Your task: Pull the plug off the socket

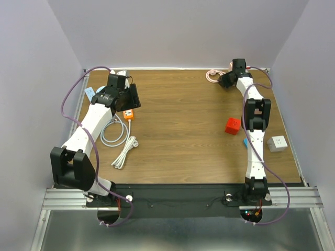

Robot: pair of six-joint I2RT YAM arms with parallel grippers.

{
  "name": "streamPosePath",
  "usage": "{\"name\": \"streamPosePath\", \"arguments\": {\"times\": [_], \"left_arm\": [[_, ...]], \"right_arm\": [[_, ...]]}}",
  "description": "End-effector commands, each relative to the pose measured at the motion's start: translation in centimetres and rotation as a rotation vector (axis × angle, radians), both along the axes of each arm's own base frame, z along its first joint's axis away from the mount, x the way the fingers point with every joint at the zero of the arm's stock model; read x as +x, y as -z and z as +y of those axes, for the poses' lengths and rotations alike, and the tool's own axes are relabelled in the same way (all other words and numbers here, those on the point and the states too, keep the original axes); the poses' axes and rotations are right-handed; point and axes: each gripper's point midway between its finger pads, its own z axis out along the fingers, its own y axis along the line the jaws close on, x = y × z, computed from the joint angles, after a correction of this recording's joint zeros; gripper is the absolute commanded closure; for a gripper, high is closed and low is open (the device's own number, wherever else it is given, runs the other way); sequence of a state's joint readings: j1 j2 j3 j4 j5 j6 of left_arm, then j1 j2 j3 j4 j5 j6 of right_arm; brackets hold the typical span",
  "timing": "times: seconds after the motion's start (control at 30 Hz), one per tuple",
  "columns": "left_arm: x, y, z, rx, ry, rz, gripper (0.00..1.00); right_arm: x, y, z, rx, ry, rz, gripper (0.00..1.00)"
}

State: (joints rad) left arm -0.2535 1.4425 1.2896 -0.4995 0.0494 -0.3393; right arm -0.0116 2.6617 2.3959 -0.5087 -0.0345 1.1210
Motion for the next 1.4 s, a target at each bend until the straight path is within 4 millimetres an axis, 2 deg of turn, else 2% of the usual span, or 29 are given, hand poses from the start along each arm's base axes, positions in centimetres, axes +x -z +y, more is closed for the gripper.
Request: {"name": "streamPosePath", "arguments": {"times": [0.0,0.07,0.13,0.2,0.23,0.27,0.3,0.33,0.37,0.4,0.43,0.47,0.5,0.53,0.6,0.63,0.73,0.77,0.83,0.87,0.93,0.97,1.07,1.2,1.23,1.33,1.37], "left_arm": [[-0.8,-0.6,-0.1,-0.015,0.010,-0.013,0.33],[-0.8,-0.6,-0.2,-0.019,0.015,-0.015,0.34],[-0.8,-0.5,-0.3,-0.026,0.022,-0.016,0.34],[-0.7,-0.7,-0.4,-0.031,0.028,-0.028,0.34],[-0.7,-0.6,-0.6,-0.035,0.033,-0.027,0.34],[-0.7,-0.7,-0.7,-0.038,0.038,-0.029,0.35],[-0.6,-0.8,-0.9,-0.048,0.051,-0.037,0.35],[-0.4,-0.9,-1.1,-0.054,0.053,-0.045,0.35],[-0.4,-0.8,-1.2,-0.057,0.059,-0.043,0.35],[-0.2,-1.1,-1.3,-0.062,0.066,-0.056,0.36],[-0.2,-0.9,-1.5,-0.069,0.075,-0.053,0.36],[-0.1,-1.0,-1.6,-0.071,0.080,-0.057,0.36],[0.1,-0.9,-1.8,-0.076,0.086,-0.063,0.36],[0.1,-0.8,-2.0,-0.082,0.100,-0.061,0.36],[0.2,-0.6,-2.3,-0.090,0.113,-0.061,0.37],[0.2,-0.4,-2.5,-0.095,0.122,-0.059,0.37],[0.0,0.1,-2.8,-0.107,0.139,-0.055,0.37],[-0.1,0.1,-2.9,-0.110,0.145,-0.057,0.38],[-0.5,0.6,-3.1,-0.123,0.160,-0.049,0.38],[-0.7,1.0,-3.2,-0.128,0.166,-0.045,0.38],[-1.1,1.2,-3.7,-0.151,0.193,-0.043,0.38],[-1.2,1.3,-3.9,-0.157,0.203,-0.046,0.38],[-2.0,2.5,-4.7,-0.186,0.239,-0.020,0.39],[-3.4,4.9,-5.9,-0.227,0.286,0.027,0.40],[-3.9,5.3,-6.5,-0.237,0.303,0.039,0.40],[-4.8,6.5,-7.4,-0.247,0.324,0.062,0.40],[-5.0,6.8,-7.6,-0.250,0.327,0.066,0.40]], "right_arm": [[-0.9,4.0,0.8,0.000,-0.018,0.077,0.93],[-1.3,4.1,1.0,0.005,-0.035,0.087,1.00],[-1.7,3.1,1.2,0.000,-0.059,0.081,1.00],[-3.0,3.3,1.8,0.011,-0.102,0.108,1.00],[-3.6,2.7,3.5,-0.004,-0.161,0.103,1.00],[-4.0,0.4,4.1,0.000,-0.197,0.074,1.00],[-5.5,1.1,4.6,-0.004,-0.226,0.109,0.99],[-7.2,0.2,5.7,-0.014,-0.280,0.116,1.00],[-7.1,-2.2,6.3,-0.021,-0.306,0.073,1.00],[-9.0,-0.9,6.8,-0.018,-0.334,0.119,1.00],[-10.4,-0.9,8.2,-0.019,-0.392,0.127,1.00],[-11.3,-1.5,8.9,-0.020,-0.425,0.124,1.00],[-12.3,-2.9,9.8,-0.023,-0.462,0.104,0.99],[-14.8,-1.6,11.6,-0.014,-0.543,0.146,1.00],[-17.4,-1.1,13.6,0.006,-0.634,0.169,1.00],[-20.0,-0.8,15.7,0.032,-0.725,0.188,1.00],[-24.2,-0.8,18.5,0.061,-0.867,0.206,1.00],[-27.3,0.6,19.7,0.059,-0.931,0.251,1.00],[-30.3,0.9,21.0,0.047,-1.007,0.272,1.00],[-33.0,0.8,22.1,0.038,-1.067,0.283,1.00],[-35.9,0.9,23.0,0.031,-1.122,0.305,1.00],[-38.5,1.1,23.6,0.019,-1.161,0.328,1.00],[-42.5,0.5,25.1,-0.014,-1.228,0.335,1.00],[-47.5,1.3,25.6,-0.050,-1.287,0.390,1.00],[-49.3,1.9,25.2,-0.051,-1.309,0.425,1.00],[-51.0,2.4,24.1,-0.080,-1.317,0.451,1.00],[-50.9,2.1,23.9,-0.094,-1.312,0.435,0.93]]}}
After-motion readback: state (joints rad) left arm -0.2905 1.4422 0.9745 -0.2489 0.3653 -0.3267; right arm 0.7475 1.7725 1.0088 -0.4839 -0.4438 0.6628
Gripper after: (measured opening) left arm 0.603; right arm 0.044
